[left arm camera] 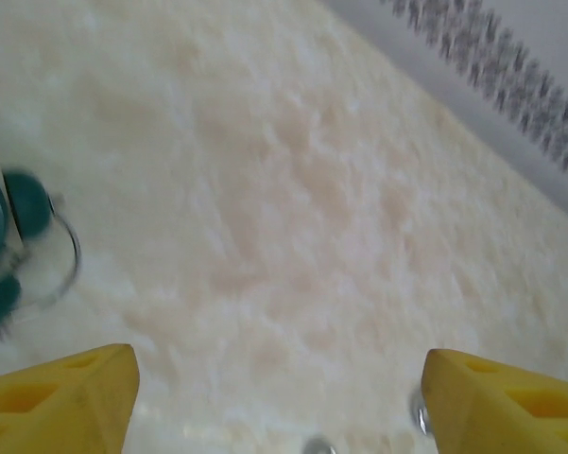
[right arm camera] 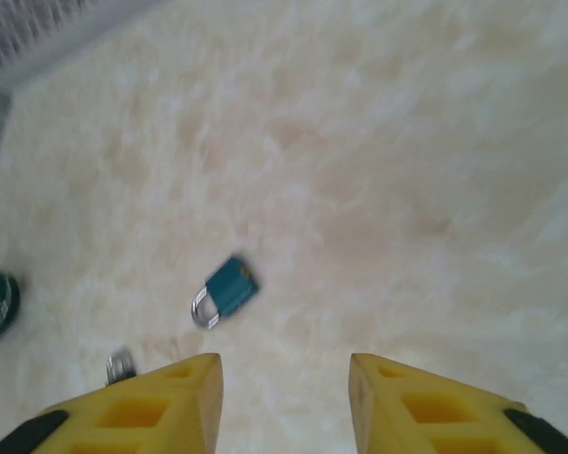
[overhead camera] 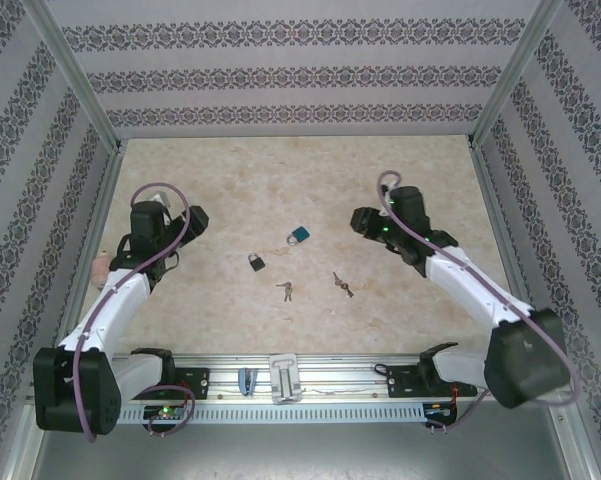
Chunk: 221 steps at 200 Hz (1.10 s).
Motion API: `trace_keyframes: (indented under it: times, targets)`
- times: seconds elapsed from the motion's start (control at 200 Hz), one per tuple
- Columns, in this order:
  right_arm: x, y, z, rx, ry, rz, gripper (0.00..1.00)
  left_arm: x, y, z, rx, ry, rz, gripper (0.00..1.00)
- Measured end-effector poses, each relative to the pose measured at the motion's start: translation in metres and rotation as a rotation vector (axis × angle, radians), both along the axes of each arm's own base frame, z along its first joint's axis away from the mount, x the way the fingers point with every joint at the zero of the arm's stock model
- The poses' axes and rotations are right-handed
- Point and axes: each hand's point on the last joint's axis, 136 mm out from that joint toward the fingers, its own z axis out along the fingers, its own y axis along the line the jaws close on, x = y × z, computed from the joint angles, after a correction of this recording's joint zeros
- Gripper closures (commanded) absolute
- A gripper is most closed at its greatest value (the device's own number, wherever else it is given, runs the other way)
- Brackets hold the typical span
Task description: Unlock with the key
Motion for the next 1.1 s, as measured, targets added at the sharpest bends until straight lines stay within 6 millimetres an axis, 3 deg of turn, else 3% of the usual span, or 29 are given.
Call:
trace_keyframes:
  times: [0.115,0.255,0.365,0.585,0.779,1.104]
  targets:
    - [-0.020,0.042,-0.032,-0.062,0.135,0.121,0.60,-0.029,-0.022,-0.027,-0.092,0.086,-0.040,0.23]
    - [-0.059,0.080,-0.072,-0.173,0.289,0.253,0.57,-0.058,-0.030,-0.058,-0.200,0.170,-0.016,0.22]
    - [-0.071,0.102,-0.084,-0.242,0.339,0.314,0.58,-0.071,-0.034,-0.073,-0.251,0.225,-0.003,0.22]
    - [-0.081,0.145,-0.095,-0.318,0.398,0.410,0.57,-0.077,-0.039,-0.081,-0.292,0.258,0.008,0.22]
    - [-0.090,0.157,-0.111,-0.392,0.457,0.442,0.57,-0.089,-0.039,-0.097,-0.318,0.309,0.035,0.22]
    - [-0.097,0.155,-0.139,-0.468,0.535,0.446,0.62,-0.091,-0.043,-0.101,-0.340,0.315,0.038,0.22]
